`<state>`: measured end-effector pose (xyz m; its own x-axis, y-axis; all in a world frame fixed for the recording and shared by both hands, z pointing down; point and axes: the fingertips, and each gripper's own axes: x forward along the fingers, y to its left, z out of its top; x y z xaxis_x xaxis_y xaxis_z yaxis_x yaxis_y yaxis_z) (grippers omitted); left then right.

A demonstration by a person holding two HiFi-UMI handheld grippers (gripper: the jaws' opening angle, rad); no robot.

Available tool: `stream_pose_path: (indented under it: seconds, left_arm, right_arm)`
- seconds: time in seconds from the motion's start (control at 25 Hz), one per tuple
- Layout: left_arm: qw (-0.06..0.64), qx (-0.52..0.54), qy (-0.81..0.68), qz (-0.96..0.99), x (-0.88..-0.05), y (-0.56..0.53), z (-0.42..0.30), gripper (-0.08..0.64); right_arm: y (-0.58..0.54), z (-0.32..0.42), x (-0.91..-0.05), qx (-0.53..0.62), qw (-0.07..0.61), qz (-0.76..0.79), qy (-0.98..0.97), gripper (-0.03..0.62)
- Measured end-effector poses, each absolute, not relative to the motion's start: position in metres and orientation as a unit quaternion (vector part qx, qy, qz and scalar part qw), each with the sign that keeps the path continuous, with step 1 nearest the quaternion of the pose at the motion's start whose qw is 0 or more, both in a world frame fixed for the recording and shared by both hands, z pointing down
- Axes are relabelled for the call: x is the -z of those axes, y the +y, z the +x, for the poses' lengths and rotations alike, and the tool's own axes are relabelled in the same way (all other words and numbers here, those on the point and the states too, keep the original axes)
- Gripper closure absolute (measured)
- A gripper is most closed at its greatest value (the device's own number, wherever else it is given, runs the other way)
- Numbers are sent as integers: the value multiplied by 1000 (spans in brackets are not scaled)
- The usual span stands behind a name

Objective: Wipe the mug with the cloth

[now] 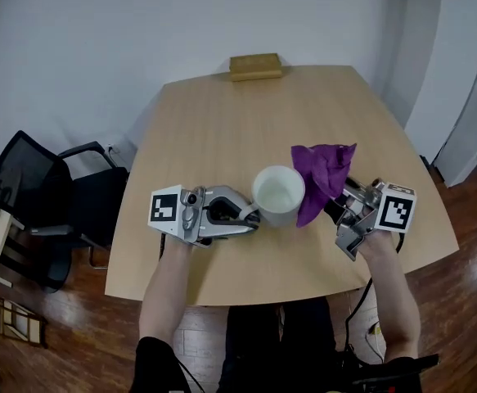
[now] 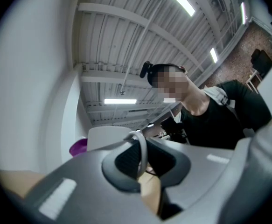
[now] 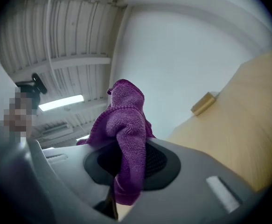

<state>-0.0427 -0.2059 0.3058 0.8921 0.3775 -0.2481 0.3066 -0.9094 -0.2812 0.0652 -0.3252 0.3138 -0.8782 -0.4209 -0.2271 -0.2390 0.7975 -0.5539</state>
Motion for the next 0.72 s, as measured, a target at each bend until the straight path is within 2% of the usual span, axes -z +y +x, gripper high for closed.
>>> stream_pose_path:
  seconds: [0.12, 0.4, 0.6, 0.72]
  left_arm:
    - [128, -138, -192, -963, -308, -197, -39, 511]
    - [125, -156, -220, -955, -302, -186, -44, 509]
    - [124, -176, -226, -950, -296, -183, -47, 511]
    - [127, -175, -233, -948, -296, -181, -48, 511]
  right_arm:
    - [-305, 71, -265, 251, 231, -92, 936, 514]
    - [-289, 49, -287, 311, 226, -22, 923, 515]
    - [-297, 40, -328, 341, 191, -62, 918, 515]
    - [-301, 32, -357, 353, 137, -96, 921, 515]
